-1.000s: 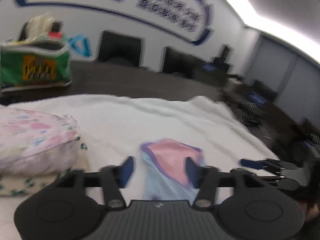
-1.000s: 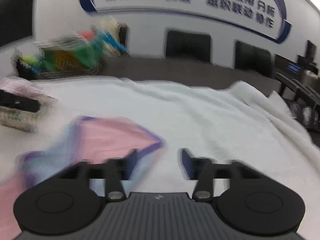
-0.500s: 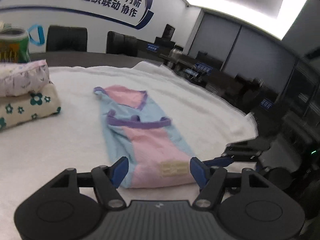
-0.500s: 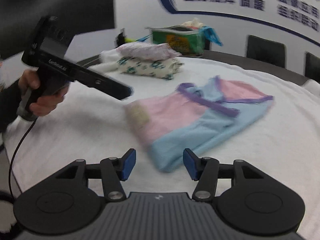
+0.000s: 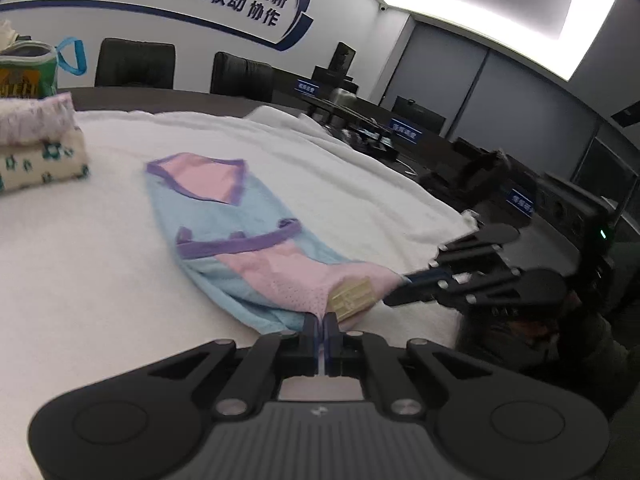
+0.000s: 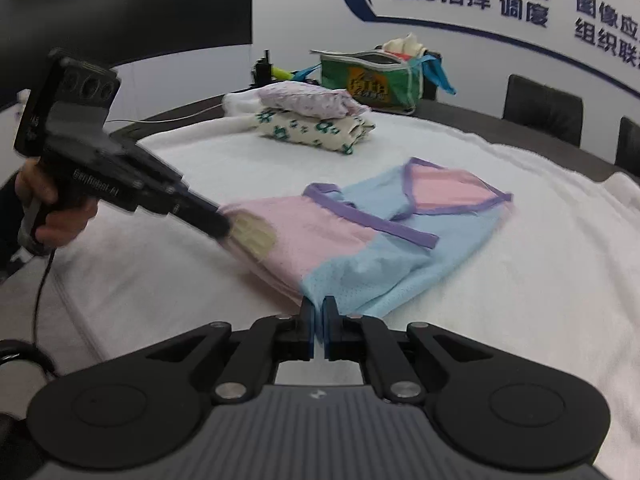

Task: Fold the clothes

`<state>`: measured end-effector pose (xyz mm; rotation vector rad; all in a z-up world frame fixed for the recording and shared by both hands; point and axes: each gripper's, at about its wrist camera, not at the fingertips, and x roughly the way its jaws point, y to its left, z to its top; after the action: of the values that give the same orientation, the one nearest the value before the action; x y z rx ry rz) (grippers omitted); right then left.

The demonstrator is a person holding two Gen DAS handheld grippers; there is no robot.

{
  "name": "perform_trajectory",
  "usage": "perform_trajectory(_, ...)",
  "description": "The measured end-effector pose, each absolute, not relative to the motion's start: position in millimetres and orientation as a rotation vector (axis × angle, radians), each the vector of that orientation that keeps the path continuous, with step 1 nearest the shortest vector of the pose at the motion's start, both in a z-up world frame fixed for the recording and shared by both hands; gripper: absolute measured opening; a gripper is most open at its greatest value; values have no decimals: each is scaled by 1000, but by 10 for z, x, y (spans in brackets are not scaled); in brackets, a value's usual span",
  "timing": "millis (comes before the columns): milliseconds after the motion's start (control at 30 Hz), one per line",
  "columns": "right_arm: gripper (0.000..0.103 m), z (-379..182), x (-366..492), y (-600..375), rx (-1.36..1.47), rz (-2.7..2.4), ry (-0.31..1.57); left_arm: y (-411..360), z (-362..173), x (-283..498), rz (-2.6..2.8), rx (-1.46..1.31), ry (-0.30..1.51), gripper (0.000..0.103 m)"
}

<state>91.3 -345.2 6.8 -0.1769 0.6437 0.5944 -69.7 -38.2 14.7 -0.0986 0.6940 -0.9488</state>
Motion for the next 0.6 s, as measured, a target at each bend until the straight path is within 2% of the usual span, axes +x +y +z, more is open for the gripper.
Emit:
perform_trajectory(67,3,83,765,-3539,-177,602,663,-355,106,-864,-964,-125,676,5)
perform_trajectory(133,5,103,685,-3647,-161,559,665,-248,110,-999,-963,-141,628,22)
perform_trajectory(167,5,119,659,-3715,-146,538,660,-193,129,-1019,-952,-154,610,38)
perform_trajectory(200,7,148,649,-3778,-130,506,645,-119,157,-1046,-930,-174,583,47)
perform_trajectory(300,16,251,645,-3929,-72,431,582,71,205,-1044,-872,-248,556,48)
perform_trajectory(367,32,298,662,-3986,-23,407,547,98,193,-973,-851,-298,569,48)
perform_trajectory(400,45,305,680,-3994,5,406,536,60,178,-918,-847,-316,583,49)
perform_trajectory(600,46,59,1085,-3917,122,387,567,-336,59,-354,-691,-304,732,49)
